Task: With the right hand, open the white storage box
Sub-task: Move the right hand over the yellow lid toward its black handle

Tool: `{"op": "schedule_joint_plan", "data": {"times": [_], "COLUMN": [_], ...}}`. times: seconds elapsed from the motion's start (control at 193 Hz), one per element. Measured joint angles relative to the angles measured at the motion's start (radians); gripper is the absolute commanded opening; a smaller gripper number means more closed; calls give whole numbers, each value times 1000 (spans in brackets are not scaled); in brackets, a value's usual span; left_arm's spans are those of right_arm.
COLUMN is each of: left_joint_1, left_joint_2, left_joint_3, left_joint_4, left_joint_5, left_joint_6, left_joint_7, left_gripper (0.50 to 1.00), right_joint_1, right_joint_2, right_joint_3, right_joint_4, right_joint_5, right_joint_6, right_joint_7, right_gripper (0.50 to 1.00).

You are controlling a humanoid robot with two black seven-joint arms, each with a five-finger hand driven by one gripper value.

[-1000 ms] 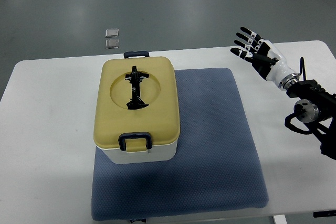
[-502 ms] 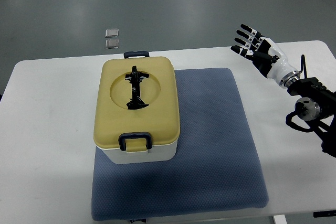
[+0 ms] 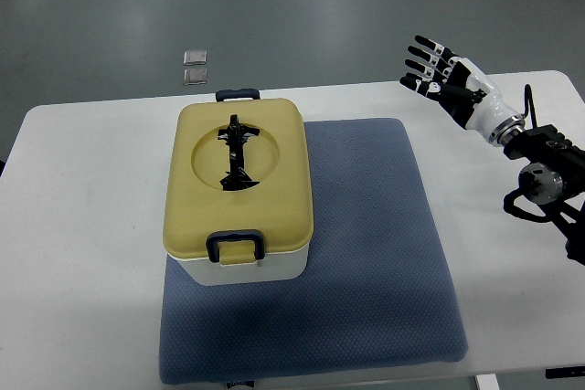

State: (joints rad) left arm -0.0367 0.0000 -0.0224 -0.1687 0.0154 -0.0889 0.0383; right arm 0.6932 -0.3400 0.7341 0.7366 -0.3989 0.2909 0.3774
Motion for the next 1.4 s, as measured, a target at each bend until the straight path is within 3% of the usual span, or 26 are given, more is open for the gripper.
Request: {"op": "schedule_joint_plan", "data": {"times": [0.813, 1.398], "left_joint_1": [0, 0], "left_joint_2": [0, 0], "left_joint_3": [-1, -2], "left_joint_4": [-2, -2], "left_joint_5": [0, 0], "left_joint_6": [0, 0], "left_joint_7": [0, 0], "left_gripper": [1000, 1000], "right_joint_1": [145, 478], "right_joint_2": [-65, -123], "right_joint_3": [-2, -82], "right_joint_4": [19, 216], "right_joint_5": [-460, -986], "right_joint_6": [72, 174], "right_joint_7": [2, 7], "right_gripper": [921, 919]}}
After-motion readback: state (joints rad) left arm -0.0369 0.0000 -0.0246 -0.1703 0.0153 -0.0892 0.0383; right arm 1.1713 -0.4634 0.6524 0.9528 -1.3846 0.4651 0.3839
